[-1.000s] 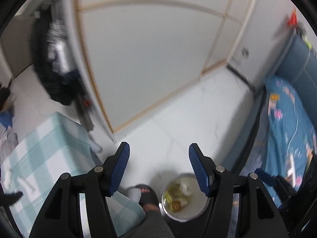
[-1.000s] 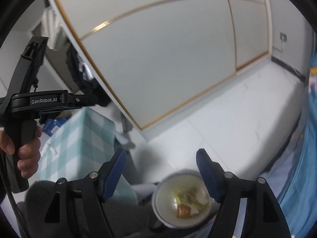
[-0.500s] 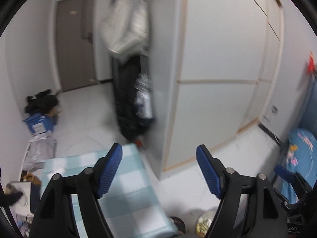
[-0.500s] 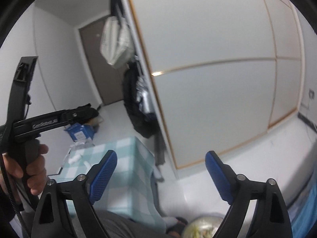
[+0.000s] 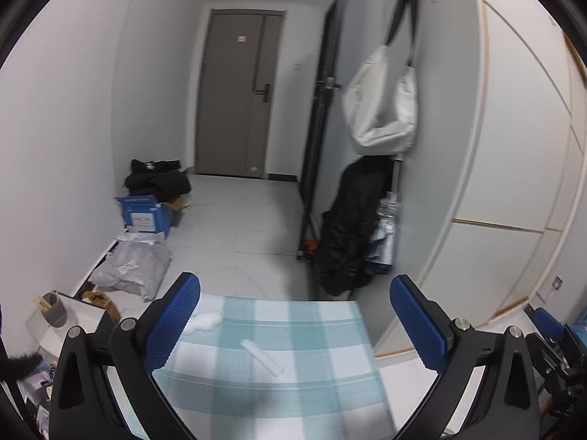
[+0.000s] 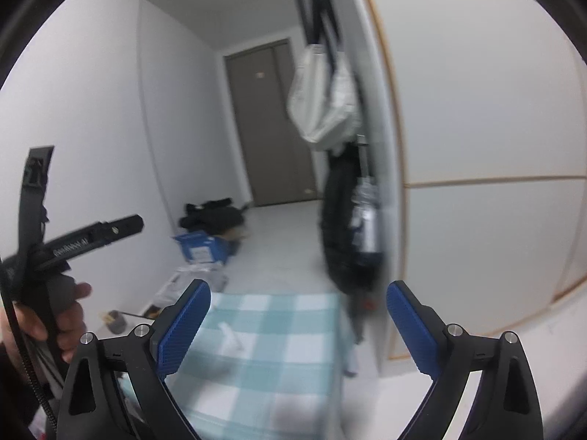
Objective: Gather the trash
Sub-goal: 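Raise both tools from the bin back over the table, then grasp the white foam strip with the right tool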
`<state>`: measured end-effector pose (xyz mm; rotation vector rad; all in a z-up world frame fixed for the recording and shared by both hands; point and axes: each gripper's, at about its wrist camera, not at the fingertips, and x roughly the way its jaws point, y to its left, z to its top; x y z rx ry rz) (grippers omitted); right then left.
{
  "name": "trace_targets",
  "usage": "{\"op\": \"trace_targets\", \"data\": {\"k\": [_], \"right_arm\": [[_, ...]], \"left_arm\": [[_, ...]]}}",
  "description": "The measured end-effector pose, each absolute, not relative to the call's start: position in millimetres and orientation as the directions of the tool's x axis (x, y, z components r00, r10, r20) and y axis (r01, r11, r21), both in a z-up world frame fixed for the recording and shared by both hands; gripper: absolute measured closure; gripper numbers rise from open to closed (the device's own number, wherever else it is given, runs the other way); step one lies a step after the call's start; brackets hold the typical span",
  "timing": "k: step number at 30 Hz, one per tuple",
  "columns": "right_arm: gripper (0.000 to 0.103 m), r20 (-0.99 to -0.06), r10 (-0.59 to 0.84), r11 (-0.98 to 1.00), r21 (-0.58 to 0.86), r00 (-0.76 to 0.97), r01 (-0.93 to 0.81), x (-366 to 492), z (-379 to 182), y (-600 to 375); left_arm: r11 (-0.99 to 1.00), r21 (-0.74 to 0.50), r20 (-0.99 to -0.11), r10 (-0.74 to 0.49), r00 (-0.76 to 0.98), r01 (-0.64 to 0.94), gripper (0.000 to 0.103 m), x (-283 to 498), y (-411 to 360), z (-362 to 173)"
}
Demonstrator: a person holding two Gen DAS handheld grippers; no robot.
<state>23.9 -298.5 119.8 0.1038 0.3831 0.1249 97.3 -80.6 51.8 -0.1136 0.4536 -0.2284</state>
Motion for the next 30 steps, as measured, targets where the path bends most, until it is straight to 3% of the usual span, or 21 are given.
{"op": "trace_targets", "data": {"k": [7, 11, 20, 30], "right_arm": [[0.002, -0.352, 0.226, 0.974, 0.097, 0.908, -0.205, 63, 111, -252], [0.002, -0.398, 0.259, 0.966, 0.107, 0.880, -0.236, 96, 97, -230], [0.001, -0.501, 0.304, 0.947, 0.068, 0.810, -0.313, 164, 49, -190], [0.003, -0.771, 0.292, 0.904, 0.029, 0.566, -0.426, 260, -53, -127]], "left_arm": [[0.978, -0.191, -0.431, -0.159, 0.888, 0.082, 0.001, 113, -46, 31], [0.978, -0.209, -0.471, -0.091, 0.877, -0.011, 0.001, 134, -23, 8], [0.953, -0.274, -0.588, -0.061, 0.807, -0.128, 0.001, 169, 28, -45], [0.957, -0.253, -0.699, -0.082, 0.711, -0.138, 0.001, 187, 54, -76]]}}
